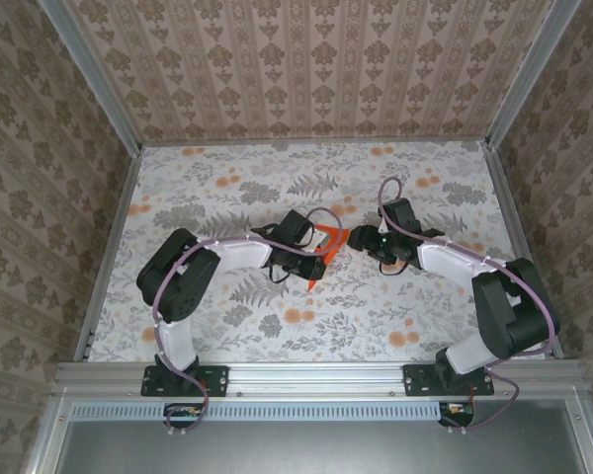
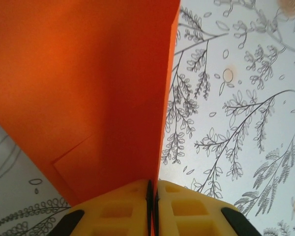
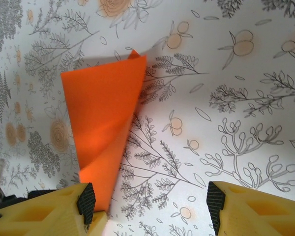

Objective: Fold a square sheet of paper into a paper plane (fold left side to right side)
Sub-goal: Fold the wing for the fifth time at the center of the table.

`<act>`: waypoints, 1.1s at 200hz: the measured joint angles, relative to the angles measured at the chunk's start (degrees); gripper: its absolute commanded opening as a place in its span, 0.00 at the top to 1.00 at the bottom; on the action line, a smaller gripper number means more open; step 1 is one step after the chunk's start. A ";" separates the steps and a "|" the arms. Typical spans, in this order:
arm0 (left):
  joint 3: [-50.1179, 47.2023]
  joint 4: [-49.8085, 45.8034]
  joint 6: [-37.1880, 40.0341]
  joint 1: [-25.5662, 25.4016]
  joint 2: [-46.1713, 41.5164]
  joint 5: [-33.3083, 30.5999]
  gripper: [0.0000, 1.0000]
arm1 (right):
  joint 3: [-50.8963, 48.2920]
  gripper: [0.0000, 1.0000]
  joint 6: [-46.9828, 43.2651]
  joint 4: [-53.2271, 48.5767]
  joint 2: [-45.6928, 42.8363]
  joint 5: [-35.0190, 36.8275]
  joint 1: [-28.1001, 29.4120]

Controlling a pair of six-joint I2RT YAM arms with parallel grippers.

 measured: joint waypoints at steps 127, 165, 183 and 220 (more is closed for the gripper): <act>-0.13 12.63 -12.90 6.25 2.64 14.53 0.89 | -9.05 0.36 2.69 17.07 1.40 -3.85 2.62; -0.13 14.23 -15.17 6.67 4.68 16.72 0.89 | -9.09 0.36 3.58 20.39 2.60 -3.87 3.19; -0.13 14.88 -16.22 6.86 5.42 17.79 0.89 | -9.22 0.37 4.00 21.70 3.26 -3.82 3.19; -0.79 17.77 -18.53 7.93 6.34 19.30 0.89 | -9.38 0.42 5.88 24.83 5.62 -3.85 3.19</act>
